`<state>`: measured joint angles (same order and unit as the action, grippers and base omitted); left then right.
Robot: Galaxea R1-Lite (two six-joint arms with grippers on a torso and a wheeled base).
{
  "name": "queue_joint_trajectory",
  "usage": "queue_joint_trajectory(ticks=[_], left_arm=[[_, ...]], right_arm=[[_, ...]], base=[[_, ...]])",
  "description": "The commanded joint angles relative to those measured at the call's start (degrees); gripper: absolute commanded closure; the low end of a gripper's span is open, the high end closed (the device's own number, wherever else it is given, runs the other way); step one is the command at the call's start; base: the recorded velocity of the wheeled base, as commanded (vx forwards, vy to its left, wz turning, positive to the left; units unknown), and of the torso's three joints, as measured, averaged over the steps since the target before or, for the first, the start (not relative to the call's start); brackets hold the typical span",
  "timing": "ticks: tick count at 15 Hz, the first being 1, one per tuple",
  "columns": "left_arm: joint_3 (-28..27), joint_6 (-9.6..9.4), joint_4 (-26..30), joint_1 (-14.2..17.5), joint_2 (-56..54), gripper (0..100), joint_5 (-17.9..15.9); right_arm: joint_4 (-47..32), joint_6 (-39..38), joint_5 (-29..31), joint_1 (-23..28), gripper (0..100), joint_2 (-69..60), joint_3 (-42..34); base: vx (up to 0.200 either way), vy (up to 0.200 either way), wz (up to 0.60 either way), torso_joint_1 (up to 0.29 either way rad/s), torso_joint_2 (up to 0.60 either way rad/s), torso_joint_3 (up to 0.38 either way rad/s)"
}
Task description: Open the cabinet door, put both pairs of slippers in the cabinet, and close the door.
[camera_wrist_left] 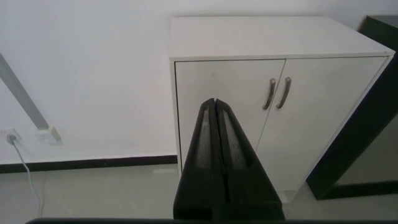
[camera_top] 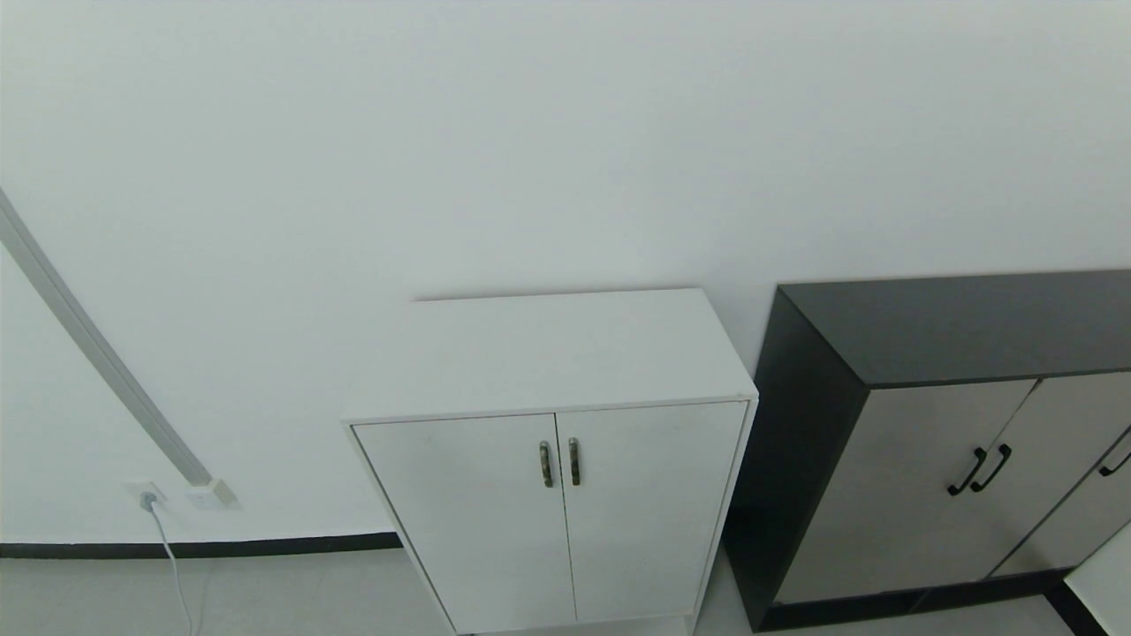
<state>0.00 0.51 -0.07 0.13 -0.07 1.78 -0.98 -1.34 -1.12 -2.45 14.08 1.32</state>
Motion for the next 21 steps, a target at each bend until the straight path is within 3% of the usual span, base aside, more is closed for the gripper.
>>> queue_joint_trajectory(ticks=[1,4,7,13,18,21], left_arm=[[0.00,0.02,-0.01,0.04,0.07,100,0.07],[0.00,0.02,-0.01,0.04,0.07,100,0.07],[0.00,0.10,-0.01,0.04,0.07,100,0.07],[0.00,0.10,-0.01,0.04,0.07,100,0.07],[0.00,0.19,-0.01,0.04,0.07,100,0.07],[0.00,0.19,-0.01,0.04,0.07,100,0.07]], right_arm=[[0.01,0.02,-0.02,-0.19,100,0.60,0.09],[0.80,3.89,0.86,-0.27,100,-0.19,-1.32],[0.80,3.01,0.95,0.17,100,-0.63,-1.32],[0.80,2.22,0.95,6.93,100,-7.66,-1.32],[0.89,0.37,0.95,6.58,100,-8.72,-1.32],[0.80,0.37,0.95,1.57,100,-11.71,-1.32]], base=[[0.000,0.000,0.00,0.000,0.00,0.000],[0.000,0.000,0.00,0.000,0.00,0.000],[0.000,0.000,0.00,0.000,0.00,0.000],[0.000,0.000,0.00,0.000,0.00,0.000],[0.000,0.000,0.00,0.000,0.00,0.000],[0.000,0.000,0.00,0.000,0.00,0.000]])
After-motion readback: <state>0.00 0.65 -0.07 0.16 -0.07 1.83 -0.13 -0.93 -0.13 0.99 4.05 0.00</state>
